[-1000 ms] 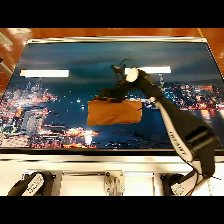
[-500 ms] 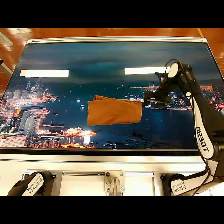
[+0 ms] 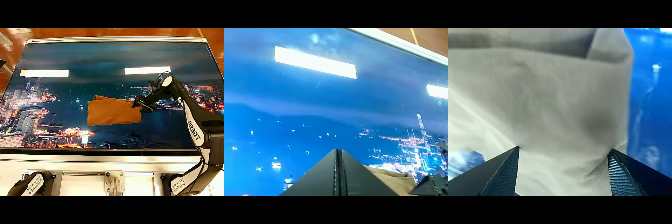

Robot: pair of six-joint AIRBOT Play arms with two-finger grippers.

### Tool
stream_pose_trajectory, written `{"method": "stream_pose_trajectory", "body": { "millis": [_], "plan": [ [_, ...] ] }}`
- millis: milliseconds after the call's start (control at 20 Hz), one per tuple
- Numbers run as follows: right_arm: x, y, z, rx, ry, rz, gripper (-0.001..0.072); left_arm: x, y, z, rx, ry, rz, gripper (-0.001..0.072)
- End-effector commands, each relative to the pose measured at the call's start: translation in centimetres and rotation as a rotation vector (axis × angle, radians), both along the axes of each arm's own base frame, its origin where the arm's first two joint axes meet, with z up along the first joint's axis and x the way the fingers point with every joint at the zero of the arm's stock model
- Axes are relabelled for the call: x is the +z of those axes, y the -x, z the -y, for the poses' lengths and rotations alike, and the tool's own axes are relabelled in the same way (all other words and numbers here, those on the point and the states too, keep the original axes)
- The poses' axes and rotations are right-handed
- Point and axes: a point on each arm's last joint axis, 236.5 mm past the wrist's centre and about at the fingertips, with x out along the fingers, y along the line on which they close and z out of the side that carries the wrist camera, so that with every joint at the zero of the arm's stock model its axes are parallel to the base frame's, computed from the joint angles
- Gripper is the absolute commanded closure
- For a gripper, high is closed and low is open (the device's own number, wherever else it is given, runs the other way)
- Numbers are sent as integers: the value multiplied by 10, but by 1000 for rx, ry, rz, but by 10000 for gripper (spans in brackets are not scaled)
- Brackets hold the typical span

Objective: Fold the shirts.

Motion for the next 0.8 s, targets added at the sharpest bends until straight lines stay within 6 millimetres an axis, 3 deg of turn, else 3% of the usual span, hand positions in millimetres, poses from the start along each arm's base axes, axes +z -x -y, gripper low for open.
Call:
{"method": "stream_pose_trajectory", "body": {
  "millis": [0, 50, 150, 200, 300, 350, 400, 600, 750],
  "plan": [
    [-12, 5, -10, -9, -49, -49, 40, -3, -2, 9, -24, 7, -8, 672],
    [-14, 7, -11, -5, -50, -61, 57, -4, -3, 12, -33, 8, -11, 672],
    [-14, 8, -11, -2, -50, -65, 219, -6, -4, 18, -51, 12, -18, 672],
    [-13, 8, -11, 3, -51, -66, 219, -7, -5, 20, -58, 13, -21, 672],
    [-5, 8, -11, 48, -57, -51, 187, -9, -6, 24, -69, 15, -26, 672],
    [3, 9, -10, 93, -63, -40, 104, -10, -6, 25, -71, 16, -29, 672],
    [13, 8, -6, 131, -59, -28, 72, -11, -6, 25, -71, 13, -31, 672],
    [28, 3, 44, 149, 103, -35, 72, -12, -6, 24, -70, 11, -33, 672],
    [23, 12, 43, 165, 85, -83, 11, -14, -6, 24, -70, 12, -38, 672]
  ]
}}
